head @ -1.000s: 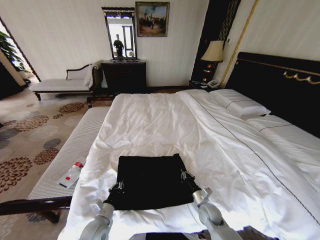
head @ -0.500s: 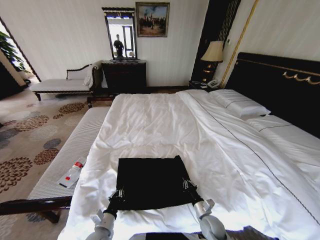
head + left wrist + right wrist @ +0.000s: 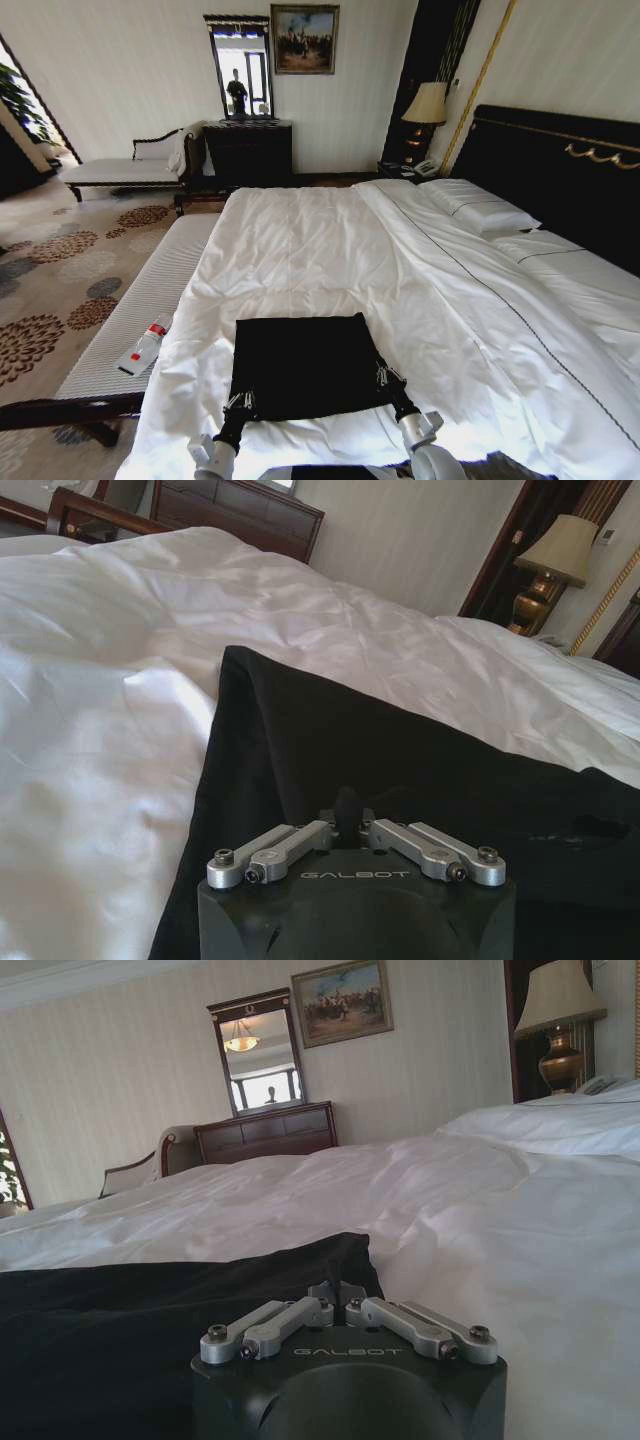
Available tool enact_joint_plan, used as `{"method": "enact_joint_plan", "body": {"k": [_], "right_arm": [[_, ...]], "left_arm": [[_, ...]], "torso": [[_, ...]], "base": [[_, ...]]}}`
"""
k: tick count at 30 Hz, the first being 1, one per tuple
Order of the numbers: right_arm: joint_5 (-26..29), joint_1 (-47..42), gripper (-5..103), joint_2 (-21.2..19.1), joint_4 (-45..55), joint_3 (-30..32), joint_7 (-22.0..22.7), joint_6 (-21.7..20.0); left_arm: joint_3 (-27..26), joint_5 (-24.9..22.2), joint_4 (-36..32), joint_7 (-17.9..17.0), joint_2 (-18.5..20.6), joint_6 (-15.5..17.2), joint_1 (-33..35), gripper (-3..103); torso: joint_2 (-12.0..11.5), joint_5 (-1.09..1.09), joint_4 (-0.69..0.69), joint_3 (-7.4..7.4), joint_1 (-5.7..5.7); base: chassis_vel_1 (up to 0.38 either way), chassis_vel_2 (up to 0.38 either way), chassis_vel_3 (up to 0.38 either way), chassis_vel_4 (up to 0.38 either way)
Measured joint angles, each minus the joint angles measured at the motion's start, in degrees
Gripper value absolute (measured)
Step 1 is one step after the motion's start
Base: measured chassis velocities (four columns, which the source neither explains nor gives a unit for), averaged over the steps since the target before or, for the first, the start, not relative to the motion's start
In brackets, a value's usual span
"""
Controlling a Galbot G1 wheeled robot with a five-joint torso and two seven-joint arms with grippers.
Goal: Fold the clothes on the bed.
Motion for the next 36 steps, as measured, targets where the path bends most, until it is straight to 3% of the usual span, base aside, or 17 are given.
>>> {"method": "enact_joint_plan", "body": {"k": [17,19,20,24,25,27,30,31,33,35,36], "right_arm": [[-2.74,-1.48,1,1.3,-0.69,-1.21,-1.0,0.69],[-2.78,-1.64,-2,1.22,-0.76,-1.19,-1.31,0.71],[-2.82,-1.86,3,1.11,-0.78,-1.12,-1.56,0.81],[-2.61,-2.93,19,0.79,-0.32,-0.73,-1.9,1.29],[-2.61,-2.93,19,0.79,-0.32,-0.73,-1.9,1.29],[-2.46,-3.57,25,0.61,0.16,-0.48,-1.93,1.68],[-2.1,-5.16,41,0.57,1.56,0.41,-2.13,2.65],[-2.1,-5.16,41,0.57,1.56,0.41,-2.13,2.65],[-1.14,-6.53,53,0.81,2.77,1.42,-2.48,3.22],[-0.19,-7.4,58,1.07,3.94,2.62,-2.68,3.34],[-0.19,-7.4,58,1.07,3.94,2.62,-2.68,3.34]], "left_arm": [[-2.37,2.58,0.29,-0.26,-0.49,0.62,1.74,-1],[-2.44,3.07,0.27,-0.5,-0.84,0.92,1.9,4],[-2.46,3.1,0.09,-0.64,-1.02,1.21,2.09,4],[-3.44,2.88,-1.07,-0.88,-1.08,1.67,2.9,20],[-3.44,2.88,-1.07,-0.88,-1.08,1.67,2.9,20],[-4.26,2.81,-1.51,-1.01,-0.69,1.66,3.41,32],[-5.58,3.09,-2.58,-0.92,-0.15,1.32,4.9,43],[-5.58,3.09,-2.58,-0.92,-0.15,1.32,4.9,43],[-6.74,3.04,-3.45,-0.68,-0.07,0.98,5.79,54],[-8.41,1.77,-4.17,-0.6,-0.09,0.99,5.84,64],[-8.41,1.77,-4.17,-0.6,-0.09,0.99,5.84,64]], "torso": [[0.0,0.0,0.01,0.0,0.0],[0.0,0.0,0.01,0.0,0.0],[0.0,0.0,0.01,0.0,0.0],[0.0,0.01,0.0,0.0,0.0],[0.0,0.01,0.0,0.0,0.0],[0.0,0.01,0.01,0.0,0.0],[0.0,0.01,0.01,0.0,0.0],[0.0,0.01,0.01,0.0,0.0],[0.0,0.01,0.01,0.0,0.0],[0.0,0.01,0.0,0.0,-0.01],[0.0,0.01,0.0,0.0,-0.01]], "base": [[0.0,0.0,0.0,0.0],[0.0,0.0,0.0,0.0],[0.0,0.0,0.0,0.0],[0.0,0.0,0.0,0.0],[0.0,0.0,0.0,0.0],[0.0,0.0,0.0,0.0],[0.0,0.0,0.0,0.0],[0.0,0.0,0.0,0.0],[0.0,0.0,0.0,0.0],[0.0,0.0,0.0,0.0],[0.0,0.0,0.0,0.0]]}}
